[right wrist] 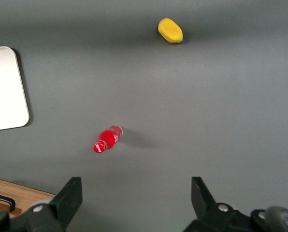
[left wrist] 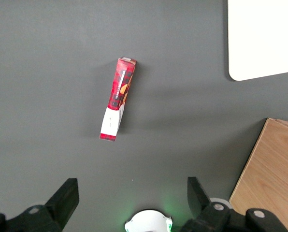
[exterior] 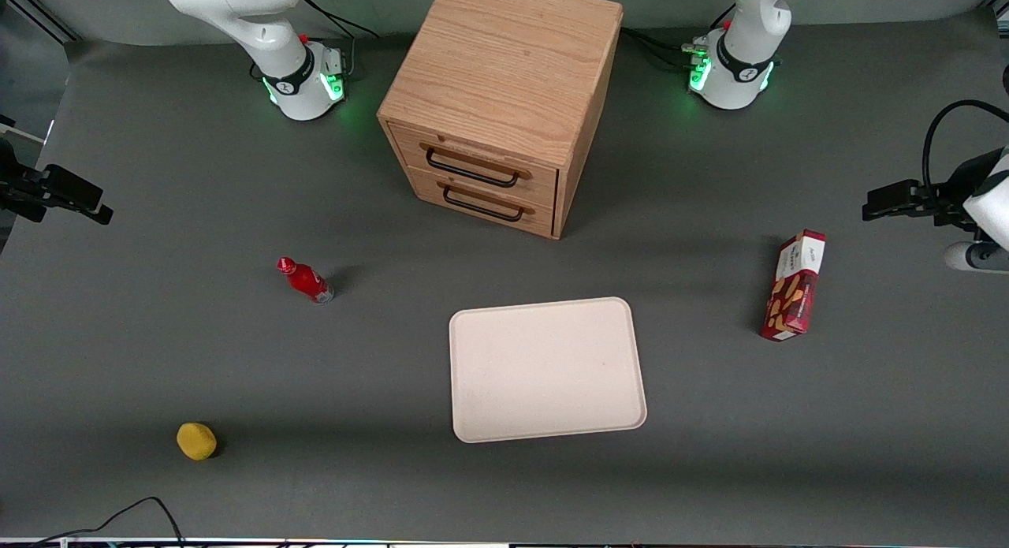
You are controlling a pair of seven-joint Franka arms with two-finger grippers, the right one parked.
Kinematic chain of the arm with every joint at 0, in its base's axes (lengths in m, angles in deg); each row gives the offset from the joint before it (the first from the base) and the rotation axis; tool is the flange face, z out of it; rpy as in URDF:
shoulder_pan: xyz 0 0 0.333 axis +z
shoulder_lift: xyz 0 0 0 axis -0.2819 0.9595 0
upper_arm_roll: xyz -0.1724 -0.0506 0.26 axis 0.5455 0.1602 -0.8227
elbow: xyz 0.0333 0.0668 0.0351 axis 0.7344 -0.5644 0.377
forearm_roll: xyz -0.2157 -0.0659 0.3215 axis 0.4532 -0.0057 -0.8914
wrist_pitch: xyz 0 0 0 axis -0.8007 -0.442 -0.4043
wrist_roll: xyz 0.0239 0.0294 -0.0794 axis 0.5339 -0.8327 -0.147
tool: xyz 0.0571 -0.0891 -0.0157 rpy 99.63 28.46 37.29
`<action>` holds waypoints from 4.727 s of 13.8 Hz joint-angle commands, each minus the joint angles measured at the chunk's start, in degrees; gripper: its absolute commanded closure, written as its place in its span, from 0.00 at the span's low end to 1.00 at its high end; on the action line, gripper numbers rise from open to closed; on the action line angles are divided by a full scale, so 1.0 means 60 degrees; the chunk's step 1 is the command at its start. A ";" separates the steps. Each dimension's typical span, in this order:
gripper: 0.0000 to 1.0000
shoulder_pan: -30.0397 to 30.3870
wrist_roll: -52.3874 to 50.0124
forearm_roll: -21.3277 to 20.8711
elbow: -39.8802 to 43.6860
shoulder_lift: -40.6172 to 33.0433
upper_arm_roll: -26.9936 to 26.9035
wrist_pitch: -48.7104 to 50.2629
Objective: Place red cookie box on tray
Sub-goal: 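Move the left gripper down to the upright red tartan shortbread box, then carry the held box with the left gripper over the white tray, then lower the box onto the tray, open the left gripper and withdraw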
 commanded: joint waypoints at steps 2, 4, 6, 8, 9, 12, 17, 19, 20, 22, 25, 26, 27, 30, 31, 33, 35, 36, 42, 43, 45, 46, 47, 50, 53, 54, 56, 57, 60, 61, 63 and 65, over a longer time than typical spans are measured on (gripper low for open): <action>0.00 0.0007 -0.0120 -0.0230 0.0350 0.0027 -0.0078 0.0641; 0.00 0.0036 -0.0018 -0.0743 -0.0130 0.0028 -0.0049 0.0351; 0.00 0.0095 0.1264 -0.0758 -0.1604 -0.0192 -0.0136 -0.1123; 0.00 0.0095 0.2875 -0.0700 -0.3581 -0.0280 -0.0648 -0.3098; 0.00 0.0095 0.3652 -0.0656 -0.4345 -0.0251 -0.0737 -0.3979; 0.00 0.0081 0.4158 -0.0144 -0.6338 -0.0119 -0.0884 -0.6761; 0.99 -0.0022 0.4348 0.0879 -0.8132 0.0728 -0.0767 -1.0444; 1.00 -0.0037 0.4348 0.1042 -0.8132 0.1066 -0.0723 -1.0972; 1.00 -0.0022 0.4334 0.1058 -0.8074 0.1155 -0.0679 -1.1019; 1.00 0.0022 0.4377 0.1364 -0.7710 0.1170 -0.0679 -1.0670; 1.00 0.0036 0.4246 0.1453 -0.6073 0.1141 -0.0708 -0.8465; 1.00 0.0065 0.4072 0.1468 -0.5255 0.1097 -0.0737 -0.7382; 1.00 0.0066 0.3693 0.1454 -0.4260 0.1082 -0.0738 -0.6081; 1.00 0.0037 0.1820 0.1366 -0.1358 0.1170 -0.0650 -0.2839; 1.00 0.0007 0.1161 0.1366 -0.0697 0.1156 -0.0389 -0.2178; 1.00 -0.0007 -0.0957 0.1307 0.0010 0.1170 0.0648 -0.1747; 1.00 -0.0022 -0.2938 0.1132 0.0042 0.1490 0.1849 -0.2053; 1.00 -0.0022 -0.3440 0.1044 0.0056 0.1840 0.2363 -0.2562; 1.00 -0.0183 -0.5902 -0.0727 -0.0367 0.4258 0.3920 -0.6778; 1.00 -0.0270 -0.6167 -0.0961 -0.0702 0.4464 0.3964 -0.7656; 1.00 -0.0374 -0.6680 -0.1415 -0.1492 0.4684 0.3965 -0.9326; 1.00 -0.0432 -0.6943 -0.1650 -0.1859 0.4758 0.3965 -1.0117; 0.66 -0.0432 -0.7004 -0.1913 -0.2022 0.4817 0.3965 -1.0444; 0.00 -0.0388 -0.6976 -0.2033 -0.1864 0.4657 0.3965 -0.9648; 0.00 -0.0286 -0.6248 -0.1975 -0.1541 0.3563 0.3892 -0.7206; 0.00 -0.0155 -0.5532 -0.1757 -0.1410 0.3007 0.3848 -0.6065; 0.00 -0.0066 -0.4112 -0.0894 -0.0884 0.1850 0.2989 -0.3866; 0.00 -0.0052 -0.3292 -0.0441 -0.0794 0.1177 0.2418 -0.3015; 0.00 -0.0037 -0.0188 -0.0128 -0.0939 -0.0292 0.0542 -0.1034; 0.00 -0.0022 0.0764 -0.0114 -0.1244 -0.0628 0.0015 -0.0753; 0.00 -0.0022 0.1826 -0.0099 -0.2093 -0.1172 -0.0662 -0.1013; 0.00 -0.0051 0.1756 -0.0288 -0.1908 -0.1130 -0.0679 -0.0868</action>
